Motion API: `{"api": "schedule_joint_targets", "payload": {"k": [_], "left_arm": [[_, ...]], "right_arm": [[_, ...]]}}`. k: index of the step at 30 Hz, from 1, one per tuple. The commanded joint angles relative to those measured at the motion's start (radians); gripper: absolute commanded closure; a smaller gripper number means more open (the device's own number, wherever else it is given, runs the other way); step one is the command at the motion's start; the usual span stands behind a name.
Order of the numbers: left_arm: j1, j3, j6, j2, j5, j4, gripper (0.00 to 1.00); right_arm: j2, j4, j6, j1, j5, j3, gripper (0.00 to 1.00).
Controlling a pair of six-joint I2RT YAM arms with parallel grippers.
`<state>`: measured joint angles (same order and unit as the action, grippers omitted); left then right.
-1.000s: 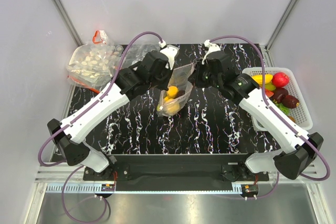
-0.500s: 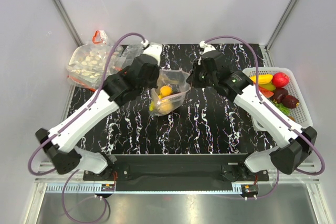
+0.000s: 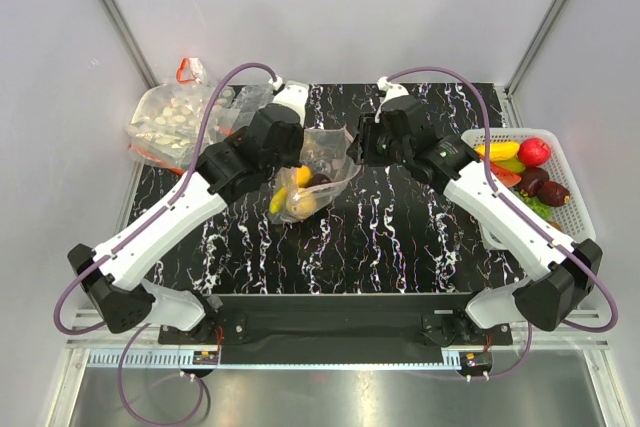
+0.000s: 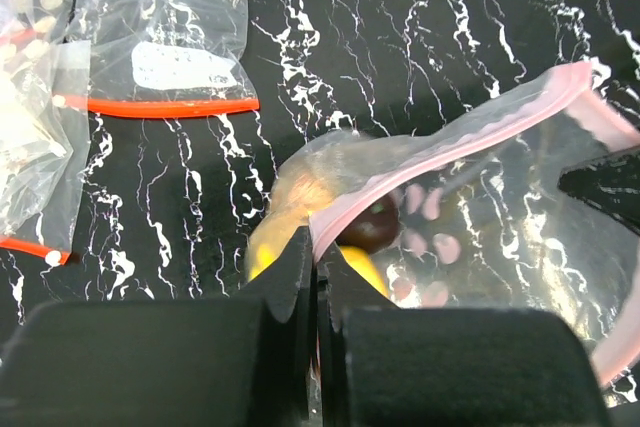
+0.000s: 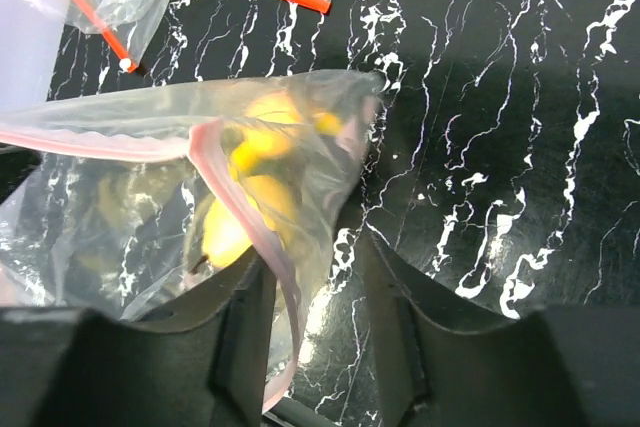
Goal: Place the food in the zip-top bag and seal the zipper
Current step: Adjust the zipper food storage bag at the center of the board.
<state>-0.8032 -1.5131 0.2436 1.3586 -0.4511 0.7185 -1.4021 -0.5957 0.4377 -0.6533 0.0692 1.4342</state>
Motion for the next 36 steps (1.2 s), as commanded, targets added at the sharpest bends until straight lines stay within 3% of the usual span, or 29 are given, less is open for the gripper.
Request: {"api": "schedule_joint_targets", "payload": {"k": [1,8,16,17,21,26,30,36], "left_arm": [[0.004,-0.035,-0.018,0.0,0.012,-0.047,1.0],[0.004,-0.038,-0.026,0.025,0.045,-0.045,1.0],[0.004,-0.03,-0.001,0.02,-0.043,-0.047,1.0],[0.004,-0.029,0.002,0.02,-0.05,-0.048,1.0],[0.004,-0.019,0.013,0.027,-0.052,-0.053,1.0],[0.004,-0.032,0.028,0.039,-0.092,-0.04,1.0],[0.006,-0.032,0.031,0.039,-0.097,-0.042,1.0],[0.013,-0.064,-0.003,0.022,-0.164,-0.022,1.0]], "right_arm": [[0.015,0.019,-0.022,0.004,0.037,0.006,0.53],[0.075,0.022,-0.031,0.023,0.078,-0.04,0.49],[0.256,0.12,-0.05,0.125,0.086,-0.195,0.48],[0.277,0.128,-0.051,0.132,0.093,-0.21,0.39],[0.385,0.146,-0.063,0.161,0.116,-0.271,0.22],[0.43,0.114,-0.076,0.21,0.153,-0.285,0.09],[0.427,0.161,-0.117,0.218,0.016,-0.31,0.06],[0.359,0.247,-0.087,0.218,-0.229,-0.291,0.11]]}}
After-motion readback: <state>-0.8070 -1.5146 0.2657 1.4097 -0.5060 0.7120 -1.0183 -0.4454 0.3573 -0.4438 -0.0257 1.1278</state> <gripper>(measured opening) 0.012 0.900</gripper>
